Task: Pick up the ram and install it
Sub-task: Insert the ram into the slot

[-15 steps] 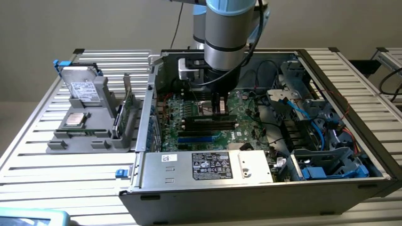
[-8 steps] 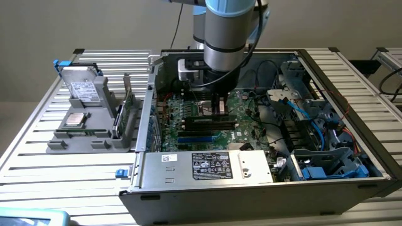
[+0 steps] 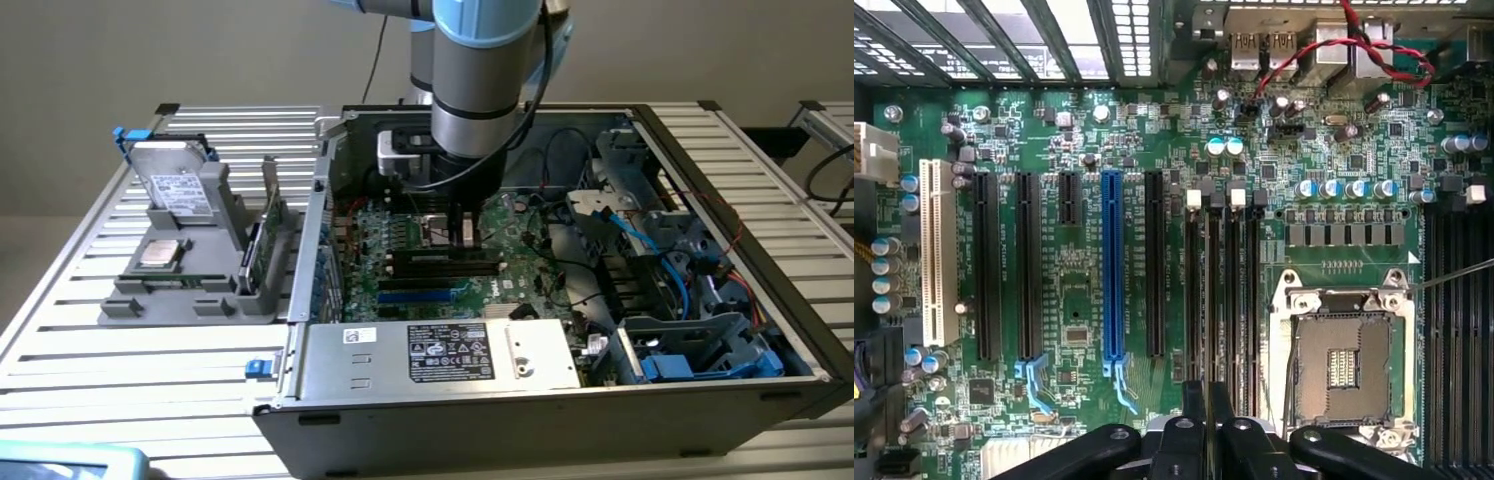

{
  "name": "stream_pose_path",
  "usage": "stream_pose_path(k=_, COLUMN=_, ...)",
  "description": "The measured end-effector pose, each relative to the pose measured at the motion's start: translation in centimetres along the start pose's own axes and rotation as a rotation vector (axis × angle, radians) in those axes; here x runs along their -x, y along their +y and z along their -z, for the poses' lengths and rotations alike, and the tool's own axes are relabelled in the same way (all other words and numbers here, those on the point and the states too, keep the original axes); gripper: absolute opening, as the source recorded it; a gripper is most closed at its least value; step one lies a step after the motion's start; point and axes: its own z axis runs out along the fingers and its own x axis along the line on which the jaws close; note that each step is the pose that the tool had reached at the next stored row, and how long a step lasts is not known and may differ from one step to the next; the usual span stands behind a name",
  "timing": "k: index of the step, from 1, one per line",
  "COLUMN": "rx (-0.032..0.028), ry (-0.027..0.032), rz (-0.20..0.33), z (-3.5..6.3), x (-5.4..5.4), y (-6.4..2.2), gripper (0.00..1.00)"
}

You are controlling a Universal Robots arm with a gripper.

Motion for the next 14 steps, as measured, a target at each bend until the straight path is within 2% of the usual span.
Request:
stream_pose_path(k=8, rx=-0.0001, ry=0.0003, rz=-0.001, z=-0.03, x=0.13, y=0.18, gripper=0.14)
stream_pose_path(k=14, rx=-0.0001, ry=0.0003, rz=-0.001, z=-0.03, x=-0.22, y=0.19, gripper=0.14)
